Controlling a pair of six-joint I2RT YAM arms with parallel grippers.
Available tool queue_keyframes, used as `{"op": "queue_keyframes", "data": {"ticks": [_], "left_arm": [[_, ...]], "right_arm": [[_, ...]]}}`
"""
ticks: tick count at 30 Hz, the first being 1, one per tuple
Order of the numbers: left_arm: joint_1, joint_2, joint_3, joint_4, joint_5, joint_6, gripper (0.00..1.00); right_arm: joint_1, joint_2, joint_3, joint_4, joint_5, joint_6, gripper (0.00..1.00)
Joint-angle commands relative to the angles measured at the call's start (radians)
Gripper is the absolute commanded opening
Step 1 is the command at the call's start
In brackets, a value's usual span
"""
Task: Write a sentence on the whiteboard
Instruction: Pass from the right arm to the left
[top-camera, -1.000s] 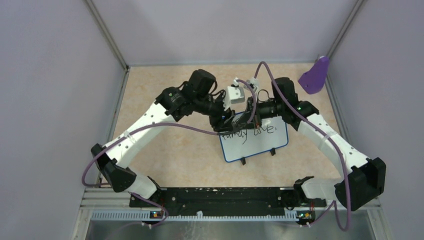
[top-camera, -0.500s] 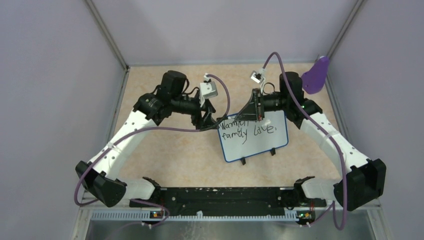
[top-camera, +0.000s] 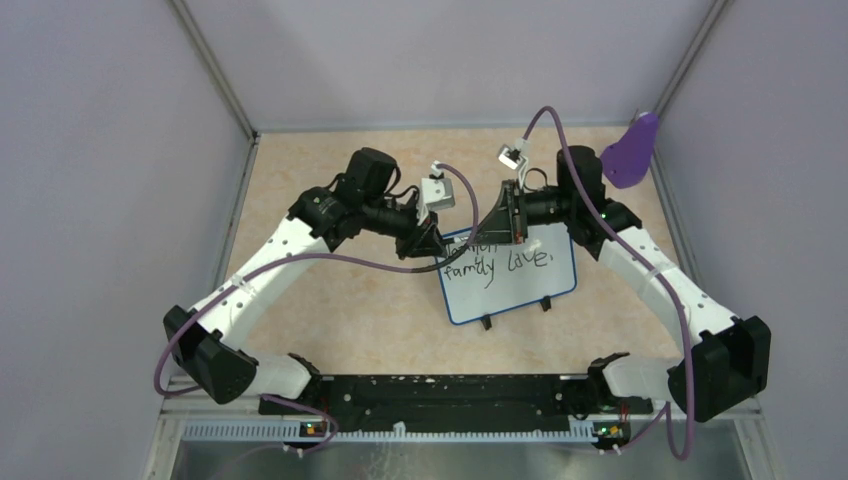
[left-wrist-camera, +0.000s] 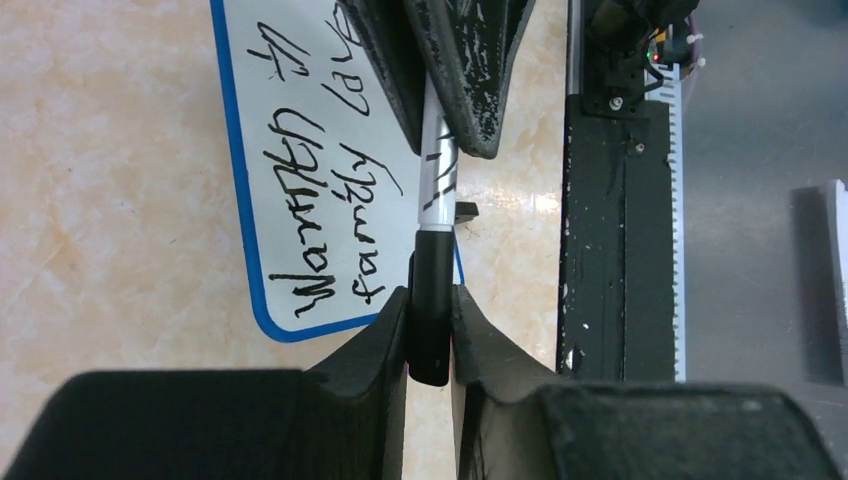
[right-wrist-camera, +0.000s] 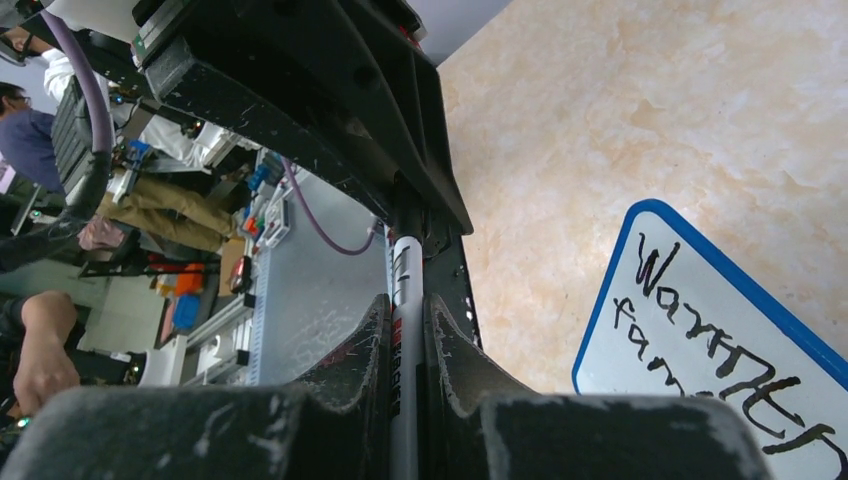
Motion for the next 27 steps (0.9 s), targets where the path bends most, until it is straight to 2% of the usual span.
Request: {"op": "queue_keyframes", "data": {"ticks": [1,3,17,27], "left_arm": [[-0.026,0.015,0.041,0.037,0.001,-0.001,0.13],[-0.033,0.020,0.049,0.045,0.012,-0.010,0.00],[-0.114,0.085,0.145,0.104,0.042,-0.061,0.00],[-0.106,0.075,0.142,0.093,0.002,-0.085,0.00]], "right_arm": [[0.017,-0.006,-0.003,0.037,-0.019,0.003,0.00],[0.021,-0.005,-0.004,0.033,-0.016,-0.001,0.00],[0.094,0.013,0.002,-0.025,0.010,-0.064,0.00],[0.083,0.006,0.033,-0.083,0.014,-0.116,0.00]]}}
